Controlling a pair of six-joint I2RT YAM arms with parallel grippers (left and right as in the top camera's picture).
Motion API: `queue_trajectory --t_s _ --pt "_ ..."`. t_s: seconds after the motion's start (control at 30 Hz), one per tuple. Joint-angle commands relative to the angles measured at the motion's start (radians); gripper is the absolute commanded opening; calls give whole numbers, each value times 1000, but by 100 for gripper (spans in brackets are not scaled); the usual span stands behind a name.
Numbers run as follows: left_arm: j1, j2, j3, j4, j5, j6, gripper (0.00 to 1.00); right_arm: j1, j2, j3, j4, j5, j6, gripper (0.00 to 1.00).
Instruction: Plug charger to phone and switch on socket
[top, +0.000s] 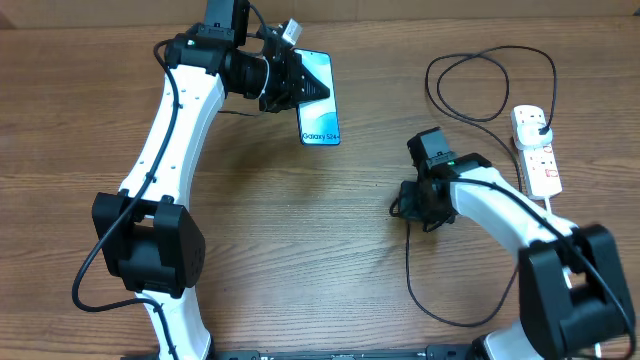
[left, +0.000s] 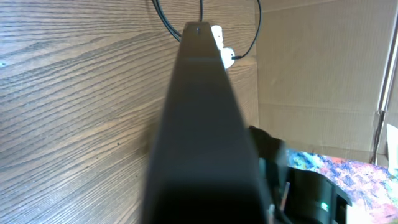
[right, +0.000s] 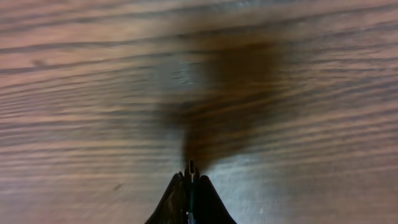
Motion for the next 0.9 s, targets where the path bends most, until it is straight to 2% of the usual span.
queue_trajectory --t_s 0.0,0.13,0.2,0.23,0.57,0.77,0.87 --pt "5 -41 14 3 7 27 4 -2 37 2 12 37 -5 5" --pt "5 -41 14 3 5 27 4 -2 58 2 18 37 -5 15" --pt "5 -41 14 3 5 27 4 -2 60 2 15 37 -5 28" --pt "5 -41 14 2 5 27 4 -2 60 2 12 37 -5 30" --pt "5 -41 14 3 3 27 5 0 60 2 -27 4 -5 31" --pt "5 -41 14 2 3 26 4 0 60 2 -50 -35 -5 22" --pt "5 -41 14 3 3 27 5 0 60 2 -49 -35 -5 22"
